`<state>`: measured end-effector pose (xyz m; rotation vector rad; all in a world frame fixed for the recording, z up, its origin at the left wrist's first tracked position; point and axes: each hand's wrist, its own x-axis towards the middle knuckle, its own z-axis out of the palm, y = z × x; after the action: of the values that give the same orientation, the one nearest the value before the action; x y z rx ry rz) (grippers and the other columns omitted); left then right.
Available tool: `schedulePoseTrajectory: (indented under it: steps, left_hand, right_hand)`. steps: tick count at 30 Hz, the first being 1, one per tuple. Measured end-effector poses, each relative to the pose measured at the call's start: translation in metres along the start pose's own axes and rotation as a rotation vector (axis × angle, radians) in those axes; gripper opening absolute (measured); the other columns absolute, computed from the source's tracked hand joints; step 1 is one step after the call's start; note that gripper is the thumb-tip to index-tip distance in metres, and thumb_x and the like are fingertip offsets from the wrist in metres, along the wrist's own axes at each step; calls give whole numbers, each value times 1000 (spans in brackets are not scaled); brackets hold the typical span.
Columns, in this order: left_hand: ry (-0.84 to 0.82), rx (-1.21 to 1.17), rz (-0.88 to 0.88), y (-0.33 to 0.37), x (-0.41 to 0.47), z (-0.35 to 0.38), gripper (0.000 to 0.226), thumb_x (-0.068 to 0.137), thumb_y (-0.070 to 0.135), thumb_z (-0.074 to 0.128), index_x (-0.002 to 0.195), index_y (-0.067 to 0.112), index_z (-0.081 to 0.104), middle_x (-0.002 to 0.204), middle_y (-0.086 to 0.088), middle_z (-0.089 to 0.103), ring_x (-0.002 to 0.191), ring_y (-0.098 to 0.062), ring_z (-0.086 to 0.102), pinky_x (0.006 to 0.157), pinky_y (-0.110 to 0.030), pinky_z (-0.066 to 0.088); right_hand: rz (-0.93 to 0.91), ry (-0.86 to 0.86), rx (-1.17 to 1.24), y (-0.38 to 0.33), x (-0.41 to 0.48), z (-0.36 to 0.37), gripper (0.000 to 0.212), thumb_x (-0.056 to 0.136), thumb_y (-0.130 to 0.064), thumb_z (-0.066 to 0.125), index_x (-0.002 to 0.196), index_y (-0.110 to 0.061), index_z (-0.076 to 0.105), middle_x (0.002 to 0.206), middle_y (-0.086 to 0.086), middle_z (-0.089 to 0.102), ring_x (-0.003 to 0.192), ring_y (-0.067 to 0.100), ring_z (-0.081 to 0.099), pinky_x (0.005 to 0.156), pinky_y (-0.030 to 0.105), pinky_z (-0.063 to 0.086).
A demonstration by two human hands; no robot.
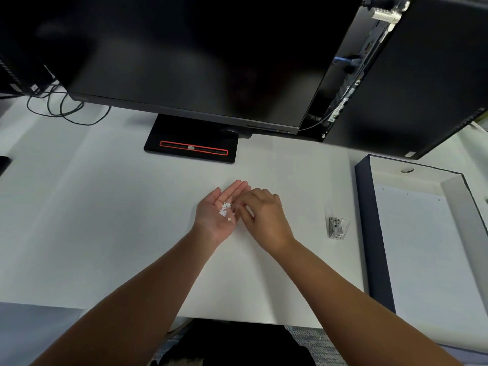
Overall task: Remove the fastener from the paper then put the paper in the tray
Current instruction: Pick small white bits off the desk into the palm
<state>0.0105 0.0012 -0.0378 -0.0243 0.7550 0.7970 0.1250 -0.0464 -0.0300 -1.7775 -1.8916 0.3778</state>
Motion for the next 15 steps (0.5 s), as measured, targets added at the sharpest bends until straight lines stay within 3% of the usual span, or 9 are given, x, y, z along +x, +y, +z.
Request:
schedulePoseTrajectory:
  steps: [2, 6, 9, 11, 15]
  left_hand:
    - [0, -15, 18, 3, 1, -1, 46, 102, 25, 29, 113, -3, 63, 111, -16, 70, 109, -25, 64, 83, -31, 52]
    - [-15, -74, 60, 14, 3, -7, 46, 102, 23, 29, 112, -7, 62, 115, -21, 68, 112, -30, 62, 95, -38, 49]
    - [-25, -98, 76, 23, 5, -13, 45, 102, 23, 29, 113, -7, 62, 115, -21, 68, 112, -30, 61, 96, -39, 48]
    - [-28, -114, 78, 26, 6, -16, 46, 102, 23, 29, 113, -7, 62, 116, -21, 67, 112, -31, 61, 100, -39, 46]
    - [-24, -114, 76, 26, 8, -17, 46, 102, 22, 29, 112, -7, 63, 118, -21, 67, 108, -31, 64, 98, -40, 47]
  right_hand:
    - [31, 22, -14, 12, -4, -2, 21, 87, -21, 49, 94, -15, 68, 89, 3, 67, 83, 25, 59, 72, 33, 40]
    - [173, 55, -62, 50, -26, -6, 30, 85, -20, 51, 110, -9, 64, 100, 11, 66, 90, 34, 61, 80, 40, 48]
    - [213, 30, -119, 71, -45, -8, 46, 90, -35, 41, 121, -5, 56, 116, 13, 61, 105, 32, 57, 91, 40, 47]
    - [231, -32, -186, 80, -48, -6, 57, 92, -44, 36, 132, -4, 45, 133, 13, 51, 123, 29, 46, 104, 44, 38]
    - [334, -216, -254, 86, -48, 2, 71, 94, -56, 20, 148, -11, 11, 158, 6, 12, 146, 19, 2, 119, 43, -1]
